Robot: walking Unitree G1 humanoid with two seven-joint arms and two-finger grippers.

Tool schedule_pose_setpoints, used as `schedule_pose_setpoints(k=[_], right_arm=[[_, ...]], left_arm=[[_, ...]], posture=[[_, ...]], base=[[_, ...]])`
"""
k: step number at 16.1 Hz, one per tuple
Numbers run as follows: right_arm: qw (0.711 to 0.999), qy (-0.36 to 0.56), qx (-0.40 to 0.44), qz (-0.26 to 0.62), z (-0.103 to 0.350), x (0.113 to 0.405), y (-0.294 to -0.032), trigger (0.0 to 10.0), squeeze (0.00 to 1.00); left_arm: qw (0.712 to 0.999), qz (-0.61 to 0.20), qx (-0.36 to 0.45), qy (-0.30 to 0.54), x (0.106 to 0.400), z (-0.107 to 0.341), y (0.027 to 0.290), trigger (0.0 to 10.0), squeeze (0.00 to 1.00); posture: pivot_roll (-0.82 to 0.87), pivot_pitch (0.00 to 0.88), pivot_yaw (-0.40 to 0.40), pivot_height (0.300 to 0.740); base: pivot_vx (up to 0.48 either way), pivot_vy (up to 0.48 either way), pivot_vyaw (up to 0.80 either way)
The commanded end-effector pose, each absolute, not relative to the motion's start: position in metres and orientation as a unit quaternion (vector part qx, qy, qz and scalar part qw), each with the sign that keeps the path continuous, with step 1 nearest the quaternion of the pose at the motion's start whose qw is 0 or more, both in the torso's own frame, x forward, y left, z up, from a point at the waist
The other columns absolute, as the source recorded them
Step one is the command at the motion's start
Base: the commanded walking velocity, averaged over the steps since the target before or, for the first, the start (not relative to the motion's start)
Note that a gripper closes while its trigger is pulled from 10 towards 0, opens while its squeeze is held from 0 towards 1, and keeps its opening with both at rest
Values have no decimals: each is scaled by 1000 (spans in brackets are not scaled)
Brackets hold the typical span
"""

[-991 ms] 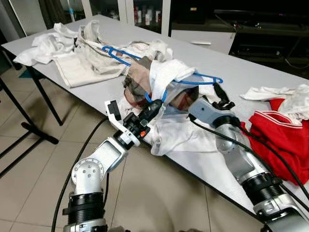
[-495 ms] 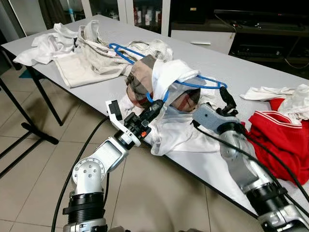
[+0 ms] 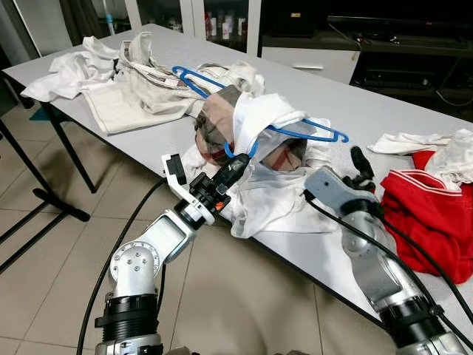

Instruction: Hang hanger

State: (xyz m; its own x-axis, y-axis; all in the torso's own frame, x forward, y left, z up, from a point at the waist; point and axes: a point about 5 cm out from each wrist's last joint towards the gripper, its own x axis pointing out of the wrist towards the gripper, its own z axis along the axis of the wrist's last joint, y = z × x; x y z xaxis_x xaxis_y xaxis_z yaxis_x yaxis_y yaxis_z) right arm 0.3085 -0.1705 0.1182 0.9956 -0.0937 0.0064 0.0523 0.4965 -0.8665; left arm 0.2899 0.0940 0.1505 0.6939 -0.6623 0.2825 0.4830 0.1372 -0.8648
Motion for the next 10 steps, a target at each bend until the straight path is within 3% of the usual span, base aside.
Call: schedule_pose_setpoints(k=[1,10], right_arm=[[869,22,-492,-46,121,306,-172,10000,12],[818,-68,-569,-49,150,313,-157,10000,0]], left_arm=[[752,-393,-524,77,294,157,90,0,0],[752,-397,-520,76,294,157,88,0,0]], posture=[[1,2,22,723],[4,0,19,723]], base=[[0,0,0],[0,0,0]])
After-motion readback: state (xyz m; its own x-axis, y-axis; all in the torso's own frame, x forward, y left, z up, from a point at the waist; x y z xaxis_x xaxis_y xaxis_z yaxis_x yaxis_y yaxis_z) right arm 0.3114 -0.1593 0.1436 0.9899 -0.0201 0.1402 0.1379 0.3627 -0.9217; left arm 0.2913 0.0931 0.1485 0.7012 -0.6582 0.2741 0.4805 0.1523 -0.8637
